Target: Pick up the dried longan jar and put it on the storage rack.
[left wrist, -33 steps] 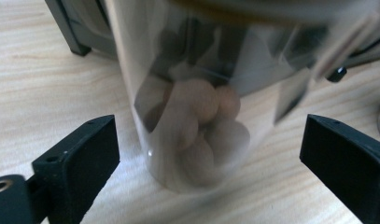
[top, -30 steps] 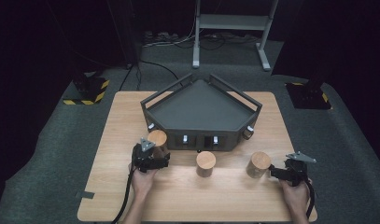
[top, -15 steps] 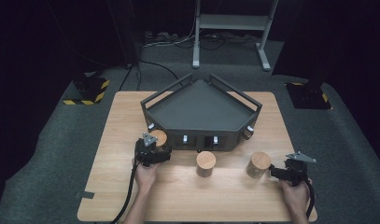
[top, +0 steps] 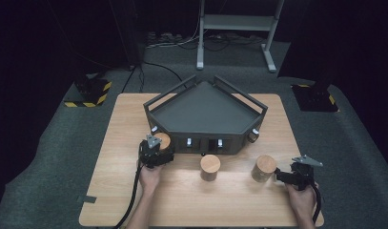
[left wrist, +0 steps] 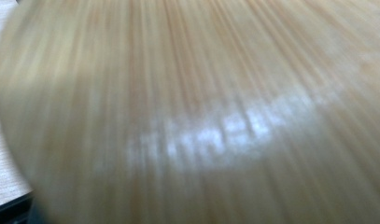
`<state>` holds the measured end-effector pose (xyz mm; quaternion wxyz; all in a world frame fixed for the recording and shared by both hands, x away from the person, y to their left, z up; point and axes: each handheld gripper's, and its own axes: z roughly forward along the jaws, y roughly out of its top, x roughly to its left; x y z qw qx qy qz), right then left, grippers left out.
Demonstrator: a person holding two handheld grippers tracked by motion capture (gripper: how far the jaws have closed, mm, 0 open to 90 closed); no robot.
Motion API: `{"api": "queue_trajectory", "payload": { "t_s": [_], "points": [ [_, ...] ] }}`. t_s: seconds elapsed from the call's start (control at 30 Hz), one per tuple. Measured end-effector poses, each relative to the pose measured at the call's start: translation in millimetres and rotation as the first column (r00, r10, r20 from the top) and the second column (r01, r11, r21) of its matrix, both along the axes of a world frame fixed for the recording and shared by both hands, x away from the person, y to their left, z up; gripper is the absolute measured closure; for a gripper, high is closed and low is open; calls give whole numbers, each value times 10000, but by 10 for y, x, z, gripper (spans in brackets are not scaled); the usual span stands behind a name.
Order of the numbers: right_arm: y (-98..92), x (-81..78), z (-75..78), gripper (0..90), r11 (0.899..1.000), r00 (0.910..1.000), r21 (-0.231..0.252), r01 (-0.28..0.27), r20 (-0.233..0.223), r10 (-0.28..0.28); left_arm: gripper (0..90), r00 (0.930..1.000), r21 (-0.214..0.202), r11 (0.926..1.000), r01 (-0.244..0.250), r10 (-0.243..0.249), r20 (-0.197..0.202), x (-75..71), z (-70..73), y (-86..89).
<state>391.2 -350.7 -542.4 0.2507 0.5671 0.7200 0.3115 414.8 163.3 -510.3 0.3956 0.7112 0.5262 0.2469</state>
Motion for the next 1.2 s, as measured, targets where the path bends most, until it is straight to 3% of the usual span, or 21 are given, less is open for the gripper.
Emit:
{"api": "queue_trajectory", "payload": {
  "t_s": [0.13,0.37,0.7,1.2],
  "points": [
    [0,0,0,108,10000,10000,2,1,-1,-1,259,9998,528,9986,0,-9,174,-21,27,-19],
    [0,0,0,108,10000,10000,1,0,-1,0,261,9999,677,9977,72,-78,80,-51,47,-4],
    [0,0,0,108,10000,10000,3,1,-2,-1,261,9992,509,9980,387,-389,36,-128,192,65],
    [0,0,0,108,10000,10000,3,2,0,-2,261,9934,193,9933,1143,-1145,64,-205,591,120]
  ]
}}
